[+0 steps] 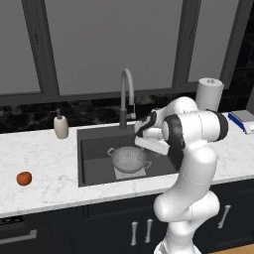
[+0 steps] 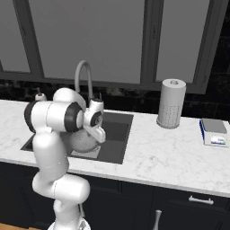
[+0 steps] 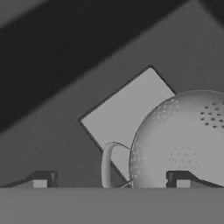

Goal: Put the colander in the sink, put the orange in the colander, and turn on the sink faucet and pour water over the colander.

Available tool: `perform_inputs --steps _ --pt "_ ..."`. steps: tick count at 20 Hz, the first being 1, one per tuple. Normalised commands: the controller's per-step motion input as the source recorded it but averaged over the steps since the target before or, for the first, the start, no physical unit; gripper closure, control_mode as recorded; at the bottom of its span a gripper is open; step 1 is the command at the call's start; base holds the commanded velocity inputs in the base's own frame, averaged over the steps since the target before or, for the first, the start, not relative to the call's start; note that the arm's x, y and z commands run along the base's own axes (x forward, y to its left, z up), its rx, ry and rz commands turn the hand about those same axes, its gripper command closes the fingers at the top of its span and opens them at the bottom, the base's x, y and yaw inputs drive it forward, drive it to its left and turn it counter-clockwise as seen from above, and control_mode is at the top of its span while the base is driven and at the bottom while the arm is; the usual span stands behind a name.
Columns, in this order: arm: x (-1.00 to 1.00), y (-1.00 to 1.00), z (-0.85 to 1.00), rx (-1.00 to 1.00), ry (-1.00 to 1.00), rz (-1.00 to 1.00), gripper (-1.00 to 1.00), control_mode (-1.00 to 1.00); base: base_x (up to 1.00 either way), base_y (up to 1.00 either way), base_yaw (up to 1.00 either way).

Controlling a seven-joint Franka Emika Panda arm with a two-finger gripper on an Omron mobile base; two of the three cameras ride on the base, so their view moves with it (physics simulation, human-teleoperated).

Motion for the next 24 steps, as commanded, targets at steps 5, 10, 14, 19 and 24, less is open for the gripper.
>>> perform_inputs --steps 5,10,14,19,24 --pt "-0.60 0.00 0.68 0.00 0.03 -0.32 -1.00 -1.00 0.00 0.00 0.00" --pt "-0.75 0.00 0.50 0.00 0.05 -0.39 -1.00 -1.00 0.00 0.00 0.00" --pt "-0.67 0.01 0.50 0.00 0.06 -0.47 -1.00 -1.00 0.00 0.00 0.00" --pt "-0.63 0.17 0.49 0.00 0.05 -0.55 -1.00 -1.00 0.00 0.00 0.00" --pt "-0.49 0.32 0.56 0.00 0.03 -0.59 -1.00 -1.00 0.00 0.00 0.00"
